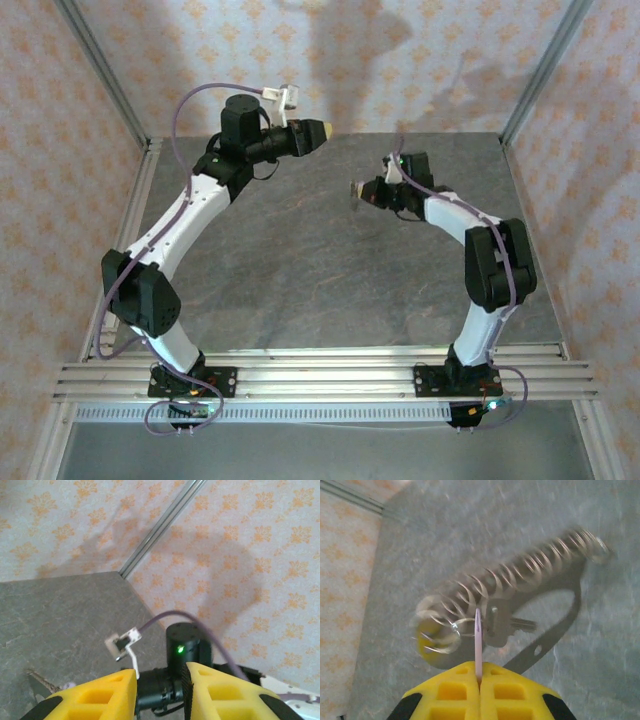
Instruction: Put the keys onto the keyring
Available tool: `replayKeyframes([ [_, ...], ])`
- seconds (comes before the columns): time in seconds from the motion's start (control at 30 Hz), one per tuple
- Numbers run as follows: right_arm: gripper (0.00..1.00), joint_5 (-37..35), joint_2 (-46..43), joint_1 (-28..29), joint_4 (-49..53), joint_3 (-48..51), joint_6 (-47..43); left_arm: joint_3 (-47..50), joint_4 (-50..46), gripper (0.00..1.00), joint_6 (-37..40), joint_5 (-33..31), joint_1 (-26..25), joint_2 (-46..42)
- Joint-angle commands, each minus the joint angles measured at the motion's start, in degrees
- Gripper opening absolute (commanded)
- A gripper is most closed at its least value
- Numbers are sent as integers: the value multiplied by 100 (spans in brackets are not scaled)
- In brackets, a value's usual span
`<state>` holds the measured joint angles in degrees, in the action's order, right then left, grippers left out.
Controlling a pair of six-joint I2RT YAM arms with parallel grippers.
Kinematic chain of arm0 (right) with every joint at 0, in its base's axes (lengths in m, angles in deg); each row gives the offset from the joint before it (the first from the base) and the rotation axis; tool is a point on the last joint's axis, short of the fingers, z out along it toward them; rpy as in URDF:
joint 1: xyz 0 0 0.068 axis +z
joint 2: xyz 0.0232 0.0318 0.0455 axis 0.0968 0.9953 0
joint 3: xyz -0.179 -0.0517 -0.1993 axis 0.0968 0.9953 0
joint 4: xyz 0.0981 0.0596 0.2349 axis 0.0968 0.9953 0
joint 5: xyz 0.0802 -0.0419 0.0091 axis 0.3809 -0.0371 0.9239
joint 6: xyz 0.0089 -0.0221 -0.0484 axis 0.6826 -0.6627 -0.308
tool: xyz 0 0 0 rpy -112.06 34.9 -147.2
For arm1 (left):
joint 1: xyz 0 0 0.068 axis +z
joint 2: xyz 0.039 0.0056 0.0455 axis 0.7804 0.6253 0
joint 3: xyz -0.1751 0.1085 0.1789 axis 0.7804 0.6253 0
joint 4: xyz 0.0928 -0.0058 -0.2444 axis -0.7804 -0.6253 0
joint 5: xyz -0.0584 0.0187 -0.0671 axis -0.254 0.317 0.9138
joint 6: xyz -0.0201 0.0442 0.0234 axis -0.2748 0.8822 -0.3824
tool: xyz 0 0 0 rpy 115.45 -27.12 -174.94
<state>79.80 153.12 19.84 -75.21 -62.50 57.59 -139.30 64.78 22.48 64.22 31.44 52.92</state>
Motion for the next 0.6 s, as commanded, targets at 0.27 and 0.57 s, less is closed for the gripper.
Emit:
replayKeyframes([
  [0.27,0,-350,-986,150,-776,1436,465,255,216,31,-87,-96,-71,-500],
  [0.57,0,-372,-1233,205,-1028,2073,588,334,158,31,-20,-179,-174,-576],
])
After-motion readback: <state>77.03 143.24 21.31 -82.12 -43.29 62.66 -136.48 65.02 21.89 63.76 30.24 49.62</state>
